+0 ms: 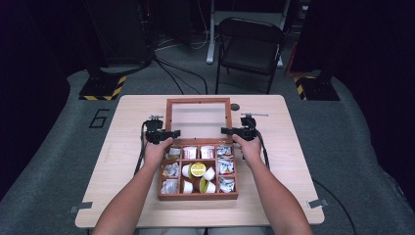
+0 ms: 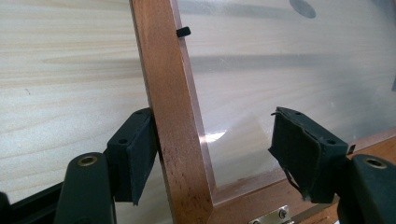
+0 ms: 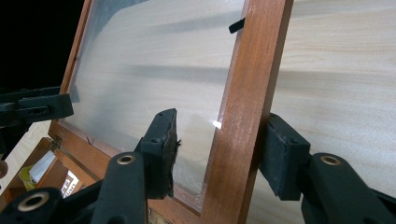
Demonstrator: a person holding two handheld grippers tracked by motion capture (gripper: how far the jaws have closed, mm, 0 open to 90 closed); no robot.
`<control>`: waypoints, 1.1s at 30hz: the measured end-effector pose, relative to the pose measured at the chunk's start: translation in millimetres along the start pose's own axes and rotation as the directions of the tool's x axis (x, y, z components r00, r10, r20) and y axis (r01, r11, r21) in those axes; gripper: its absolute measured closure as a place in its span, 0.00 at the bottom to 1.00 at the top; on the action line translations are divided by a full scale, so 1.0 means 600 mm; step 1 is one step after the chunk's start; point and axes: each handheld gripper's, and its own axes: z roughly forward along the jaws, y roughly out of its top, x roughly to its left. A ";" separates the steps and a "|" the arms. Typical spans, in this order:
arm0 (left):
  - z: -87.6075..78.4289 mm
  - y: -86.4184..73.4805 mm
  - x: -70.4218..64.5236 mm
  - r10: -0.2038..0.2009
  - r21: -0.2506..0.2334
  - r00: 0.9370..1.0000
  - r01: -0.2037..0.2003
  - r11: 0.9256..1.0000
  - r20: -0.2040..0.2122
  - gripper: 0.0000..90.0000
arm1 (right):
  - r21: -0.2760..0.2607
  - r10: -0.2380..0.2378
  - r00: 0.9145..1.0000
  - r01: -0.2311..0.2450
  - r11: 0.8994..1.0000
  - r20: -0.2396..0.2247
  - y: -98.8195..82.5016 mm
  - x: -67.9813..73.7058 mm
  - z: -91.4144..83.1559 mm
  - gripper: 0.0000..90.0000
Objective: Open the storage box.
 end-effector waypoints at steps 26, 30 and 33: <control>0.011 -0.002 0.012 -0.066 0.048 0.997 0.065 0.997 0.025 0.35 | 0.038 0.082 0.997 -0.082 0.996 0.011 -0.005 -0.012 0.010 0.55; 0.011 -0.003 0.013 -0.069 0.050 0.997 0.068 0.996 0.025 0.35 | 0.040 0.084 0.996 -0.085 0.996 0.010 -0.005 -0.013 0.010 0.55; 0.011 -0.003 0.013 -0.070 0.051 0.997 0.069 0.996 0.024 0.35 | 0.044 0.091 0.996 -0.091 0.995 0.008 -0.005 -0.012 0.010 0.55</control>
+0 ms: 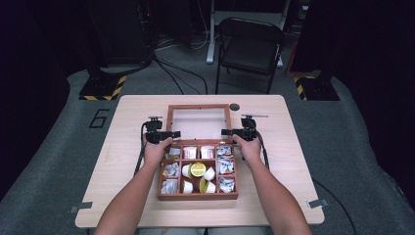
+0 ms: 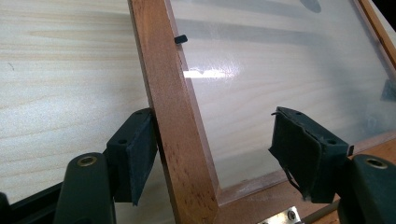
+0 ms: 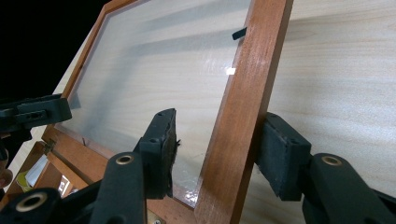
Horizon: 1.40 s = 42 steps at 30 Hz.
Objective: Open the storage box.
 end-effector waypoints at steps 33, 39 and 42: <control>0.009 -0.001 0.013 -0.053 0.041 0.998 0.052 0.998 0.035 0.34 | 0.029 0.067 0.998 -0.067 0.997 -0.006 -0.004 -0.010 0.006 0.55; 0.011 0.000 0.014 -0.065 0.046 0.997 0.063 0.997 0.044 0.34 | 0.038 0.085 0.996 -0.084 0.996 -0.011 -0.004 -0.011 0.006 0.55; 0.011 0.000 0.016 -0.068 0.050 0.997 0.065 0.997 0.045 0.34 | 0.041 0.094 0.995 -0.094 0.995 -0.011 -0.004 -0.012 0.007 0.55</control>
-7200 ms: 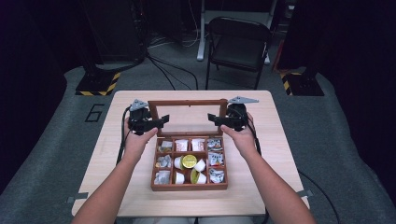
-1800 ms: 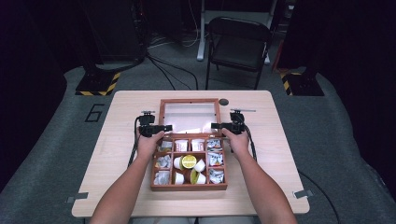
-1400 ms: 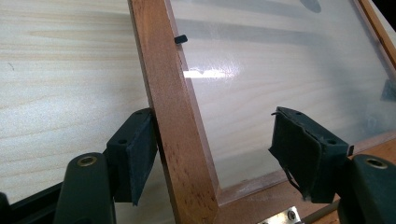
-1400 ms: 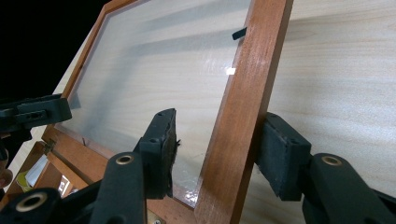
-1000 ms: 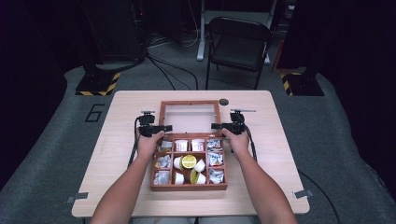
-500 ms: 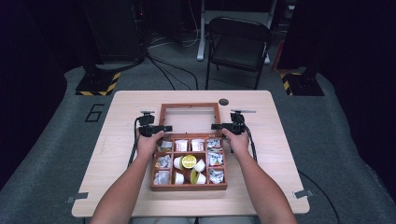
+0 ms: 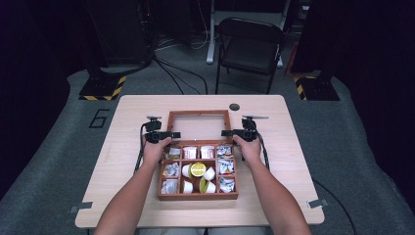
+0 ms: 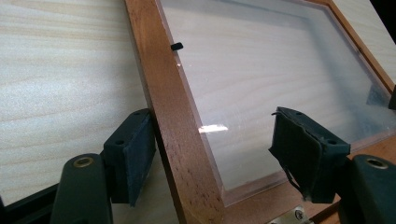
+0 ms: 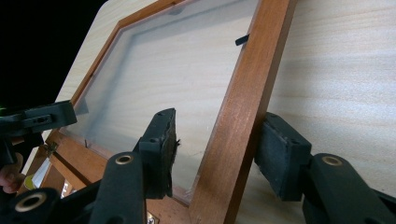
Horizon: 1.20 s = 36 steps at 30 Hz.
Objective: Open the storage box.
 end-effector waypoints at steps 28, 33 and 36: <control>-0.012 0.000 0.009 -0.006 0.006 1.000 0.006 1.000 -0.006 0.35 | -0.002 -0.126 0.988 0.127 0.992 0.092 -0.003 0.017 -0.012 0.50; -0.035 0.003 0.012 -0.019 -0.026 1.000 0.019 0.999 0.006 0.36 | -0.048 -0.116 0.988 0.121 0.991 0.101 -0.006 0.020 -0.034 0.50; -0.054 0.002 0.003 0.003 -0.032 1.000 -0.002 0.999 0.015 0.38 | -0.066 -0.142 0.984 0.149 0.987 0.108 -0.011 0.030 -0.056 0.50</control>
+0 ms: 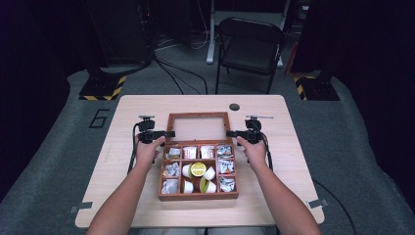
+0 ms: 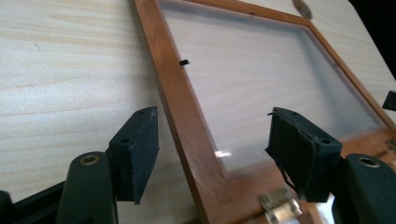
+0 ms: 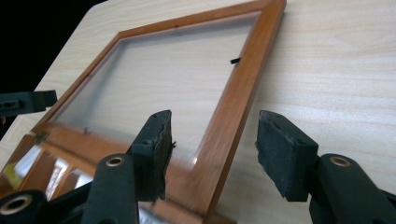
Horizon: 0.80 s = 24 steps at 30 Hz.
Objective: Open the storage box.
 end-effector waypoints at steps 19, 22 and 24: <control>-0.125 -0.067 -0.050 0.085 -0.091 0.994 -0.079 0.993 0.065 0.41 | -0.008 -0.359 0.930 0.360 0.933 -0.074 -0.073 0.135 -0.104 0.47; -0.129 -0.079 -0.050 0.082 -0.095 0.994 -0.076 0.993 0.065 0.41 | -0.006 -0.374 0.924 0.375 0.927 -0.085 -0.081 0.143 -0.104 0.48; -0.132 -0.082 -0.049 0.108 -0.091 0.993 -0.104 0.990 0.043 0.41 | 0.006 -0.376 0.922 0.378 0.926 -0.090 -0.089 0.147 -0.103 0.48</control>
